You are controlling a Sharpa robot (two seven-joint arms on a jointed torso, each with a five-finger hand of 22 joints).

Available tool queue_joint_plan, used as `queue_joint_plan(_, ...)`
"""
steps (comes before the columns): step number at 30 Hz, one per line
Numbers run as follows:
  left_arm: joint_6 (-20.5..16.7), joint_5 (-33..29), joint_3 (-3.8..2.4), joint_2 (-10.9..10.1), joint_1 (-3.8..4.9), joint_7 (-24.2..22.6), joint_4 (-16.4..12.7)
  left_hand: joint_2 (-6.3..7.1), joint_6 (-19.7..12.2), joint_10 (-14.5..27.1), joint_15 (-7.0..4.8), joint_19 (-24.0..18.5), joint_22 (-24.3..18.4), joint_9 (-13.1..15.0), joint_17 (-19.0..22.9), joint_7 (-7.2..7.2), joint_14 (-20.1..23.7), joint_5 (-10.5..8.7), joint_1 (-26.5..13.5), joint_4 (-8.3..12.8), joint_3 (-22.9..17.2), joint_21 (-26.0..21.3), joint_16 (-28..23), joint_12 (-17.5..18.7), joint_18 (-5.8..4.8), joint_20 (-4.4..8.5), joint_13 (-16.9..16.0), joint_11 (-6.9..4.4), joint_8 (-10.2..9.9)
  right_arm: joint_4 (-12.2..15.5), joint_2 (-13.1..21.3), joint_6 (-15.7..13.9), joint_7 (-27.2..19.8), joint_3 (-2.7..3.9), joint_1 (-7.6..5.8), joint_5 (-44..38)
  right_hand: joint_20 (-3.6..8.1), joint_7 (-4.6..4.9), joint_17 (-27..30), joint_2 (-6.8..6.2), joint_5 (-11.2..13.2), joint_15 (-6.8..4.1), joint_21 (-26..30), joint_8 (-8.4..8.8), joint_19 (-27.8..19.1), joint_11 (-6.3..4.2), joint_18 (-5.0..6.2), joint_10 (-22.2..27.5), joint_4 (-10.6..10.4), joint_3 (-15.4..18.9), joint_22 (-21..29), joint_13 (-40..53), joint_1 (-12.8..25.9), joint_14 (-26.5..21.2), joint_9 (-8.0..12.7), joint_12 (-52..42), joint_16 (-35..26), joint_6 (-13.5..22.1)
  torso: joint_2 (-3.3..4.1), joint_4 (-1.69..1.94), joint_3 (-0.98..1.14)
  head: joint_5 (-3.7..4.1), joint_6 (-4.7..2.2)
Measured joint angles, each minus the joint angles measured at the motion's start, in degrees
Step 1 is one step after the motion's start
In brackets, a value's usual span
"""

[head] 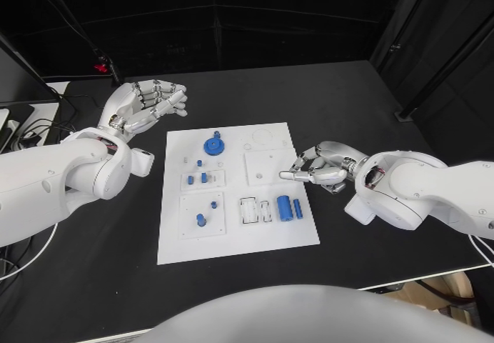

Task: Assemble the parts on the task board

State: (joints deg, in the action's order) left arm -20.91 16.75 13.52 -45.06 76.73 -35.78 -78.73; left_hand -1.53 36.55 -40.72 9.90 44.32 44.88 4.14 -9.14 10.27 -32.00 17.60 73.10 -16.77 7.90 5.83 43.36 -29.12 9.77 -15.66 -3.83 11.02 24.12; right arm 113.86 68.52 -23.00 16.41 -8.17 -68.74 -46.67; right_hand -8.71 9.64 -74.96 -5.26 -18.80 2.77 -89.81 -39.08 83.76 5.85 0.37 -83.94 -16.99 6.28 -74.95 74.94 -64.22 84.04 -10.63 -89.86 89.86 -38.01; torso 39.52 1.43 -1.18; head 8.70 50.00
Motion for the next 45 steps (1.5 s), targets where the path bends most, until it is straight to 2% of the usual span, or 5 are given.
queue_joint_plan(6, 0.0, 0.0, 0.00, 0.0, 0.00, 0.0, 0.1, 0.00, 0.0, 0.0, 0.00, 0.0, 0.0, 0.0, 0.0, 0.00, 0.0, 0.00, 0.0, 0.0, 0.0, 0.0, 0.0, 0.0, 0.00, 0.00, 0.0, 0.00, 0.0, 0.2, -0.8, 1.1, 4.9, -0.09, 0.00, -2.2, 0.00, -0.34, 0.0, 1.99, 0.0, 0.00, 0.0, -1.92, 0.0, 0.00, 0.01, 0.0, 0.2, -0.2, 0.0, 0.0, -1.4, 0.0, -0.6, 0.0, 0.0, -1.4, 0.02, 0.00, 0.01, 0.04, 0.00)
queue_joint_plan(12, 0.0, 0.0, 0.00, 0.0, -0.01, 0.0, 0.1, 0.00, 0.0, 0.0, 0.00, 0.0, 0.0, 0.0, 0.0, 0.00, 0.0, 0.00, 0.0, 0.0, 0.0, 0.0, 0.0, 0.0, 0.01, 0.00, 0.0, 0.00, 0.2, 0.2, -1.8, 2.6, 10.4, -0.11, 0.01, -4.9, 0.63, -0.76, 0.0, 2.04, -0.4, -1.05, 0.0, -2.58, 0.2, -0.03, 0.01, 0.0, 0.3, 0.4, 0.0, 0.0, -1.5, 0.0, -1.0, 0.0, 0.0, -3.1, 0.02, 0.00, 0.04, 0.08, 0.00)
queue_joint_plan(16, 0.0, 0.0, 0.00, 0.0, -0.01, 0.0, 0.1, 0.00, 0.0, 0.0, 0.00, 0.0, 0.0, 0.0, 0.1, 0.00, 0.0, 0.00, 0.0, 0.0, 0.0, 0.0, 0.0, 0.0, 0.00, 0.00, 0.0, 0.00, 0.2, 0.1, -2.3, 3.7, 13.3, -0.12, 0.02, -6.0, 0.83, -0.96, 0.0, 2.00, -1.0, -1.06, 0.0, -2.58, 0.4, -0.44, 0.02, 0.0, 0.3, 0.7, 0.0, 0.0, -1.4, 0.0, -1.0, 0.0, 0.0, -3.3, 0.02, 0.03, 0.07, 0.03, 0.00)
queue_joint_plan(38, 0.0, 0.0, 0.00, -0.1, -0.01, 0.0, 0.1, 0.00, 0.0, 0.0, 0.00, 0.0, -0.1, 0.0, 0.1, 0.00, 0.0, 0.00, 0.0, 0.0, 0.0, 0.0, 0.0, 0.0, 0.00, 0.00, 0.0, 0.00, 0.2, -0.3, -4.5, 8.0, 20.2, -0.12, 0.03, -8.1, 1.04, -1.12, 0.0, 0.60, -1.4, -1.46, 0.0, -0.27, 0.2, -0.65, 0.03, -0.2, 0.2, 0.8, 0.0, 0.0, 0.0, 0.0, -0.4, 0.0, 0.0, -4.2, -0.06, 0.04, 0.05, -0.10, 0.00)
queue_joint_plan(45, 0.1, 0.0, 0.00, -0.2, -0.01, 0.0, 0.1, 0.00, 0.0, 0.0, 0.00, 0.0, 0.0, 0.0, 0.1, 0.00, 0.0, 0.00, 0.0, 0.0, 0.0, 0.0, 0.0, 0.0, 0.00, 0.00, 0.0, 0.00, 0.2, -0.7, -5.1, 9.3, 21.7, -0.12, 0.03, -8.2, 1.04, -0.93, 0.0, 1.06, -1.1, -1.46, 0.0, 0.86, 0.2, -0.64, 0.03, -0.2, 0.2, 1.1, 0.0, 0.0, 1.0, 0.0, 0.0, 0.0, 0.0, -4.4, -0.07, 0.08, 0.05, -0.23, 0.00)
